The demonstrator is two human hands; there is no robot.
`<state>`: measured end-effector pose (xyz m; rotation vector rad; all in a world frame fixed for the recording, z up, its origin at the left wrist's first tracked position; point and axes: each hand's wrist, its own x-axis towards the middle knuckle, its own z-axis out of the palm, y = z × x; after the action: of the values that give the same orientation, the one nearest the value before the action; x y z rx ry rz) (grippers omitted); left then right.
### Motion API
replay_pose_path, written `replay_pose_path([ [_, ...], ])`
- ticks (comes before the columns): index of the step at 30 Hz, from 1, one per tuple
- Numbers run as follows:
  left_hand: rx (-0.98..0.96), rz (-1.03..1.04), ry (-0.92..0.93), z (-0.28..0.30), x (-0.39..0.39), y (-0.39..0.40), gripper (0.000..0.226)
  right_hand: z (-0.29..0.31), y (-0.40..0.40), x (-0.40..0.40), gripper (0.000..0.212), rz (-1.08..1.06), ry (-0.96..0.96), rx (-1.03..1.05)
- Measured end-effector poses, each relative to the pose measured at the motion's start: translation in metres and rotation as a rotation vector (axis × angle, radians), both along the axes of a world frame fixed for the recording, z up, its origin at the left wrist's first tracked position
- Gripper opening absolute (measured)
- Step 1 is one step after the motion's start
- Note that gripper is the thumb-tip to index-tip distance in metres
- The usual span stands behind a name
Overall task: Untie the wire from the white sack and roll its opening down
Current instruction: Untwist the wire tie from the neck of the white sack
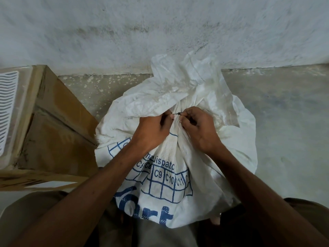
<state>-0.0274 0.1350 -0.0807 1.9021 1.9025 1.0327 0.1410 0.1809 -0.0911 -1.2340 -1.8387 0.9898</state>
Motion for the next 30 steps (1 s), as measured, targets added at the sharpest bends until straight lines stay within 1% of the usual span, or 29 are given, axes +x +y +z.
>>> replay_pose_path([
  [2,-0.096,0.084,-0.253,0.002,0.002,0.001,0.007,0.000,0.001,0.000,0.008,-0.016,0.056,-0.050],
  [3,-0.131,0.108,-0.339,0.004,0.002,0.002,0.006,0.001,0.002,0.000,0.008,-0.019,0.066,-0.064],
  [4,-0.143,0.107,-0.357,0.005,0.001,0.002,0.006,0.001,0.002,0.000,0.008,-0.016,0.061,-0.064],
  [5,-0.127,0.082,-0.297,0.006,-0.001,0.002,0.007,0.002,0.002,0.001,0.008,-0.010,0.043,-0.050],
  [8,-0.065,-0.021,0.002,0.008,-0.004,-0.003,0.019,0.004,0.000,0.001,0.008,0.008,-0.008,0.006],
  [10,-0.021,-0.036,0.114,0.011,-0.003,-0.005,0.026,0.006,-0.001,0.001,0.009,0.016,-0.021,0.019],
  [12,0.017,-0.051,0.174,0.009,-0.004,-0.003,0.029,0.006,-0.002,0.001,0.008,0.023,-0.039,0.029],
  [13,0.010,-0.053,0.134,0.006,-0.004,-0.001,0.029,0.005,-0.002,0.000,0.008,0.024,-0.040,0.028],
  [14,-0.026,-0.040,0.034,0.005,-0.003,0.000,0.028,0.005,-0.002,0.000,0.009,0.021,-0.030,0.020],
  [17,-0.223,0.140,-0.325,0.005,-0.002,0.005,0.022,0.005,0.001,0.000,0.011,-0.007,0.046,-0.044],
  [18,-0.289,0.197,-0.410,0.005,-0.003,0.006,0.021,0.005,0.001,0.000,0.011,-0.017,0.065,-0.058],
  [19,-0.327,0.217,-0.447,0.005,-0.004,0.007,0.021,0.005,0.002,0.001,0.011,-0.018,0.068,-0.054],
  [20,-0.347,0.202,-0.419,0.006,-0.005,0.007,0.022,0.005,0.002,0.001,0.010,-0.009,0.052,-0.033],
  [21,-0.346,0.169,-0.337,0.008,-0.006,0.005,0.024,0.004,0.002,0.000,0.008,0.002,0.021,0.002],
  [22,-0.330,0.132,-0.250,0.010,-0.006,0.004,0.027,0.004,0.002,-0.001,0.007,0.011,-0.013,0.038],
  [24,-0.279,0.071,-0.161,0.013,-0.006,0.002,0.027,0.005,0.001,-0.002,0.007,0.018,-0.043,0.080],
  [30,-0.202,0.033,-0.153,0.031,-0.005,-0.012,0.020,0.026,-0.010,-0.001,0.006,0.007,-0.042,0.145],
])
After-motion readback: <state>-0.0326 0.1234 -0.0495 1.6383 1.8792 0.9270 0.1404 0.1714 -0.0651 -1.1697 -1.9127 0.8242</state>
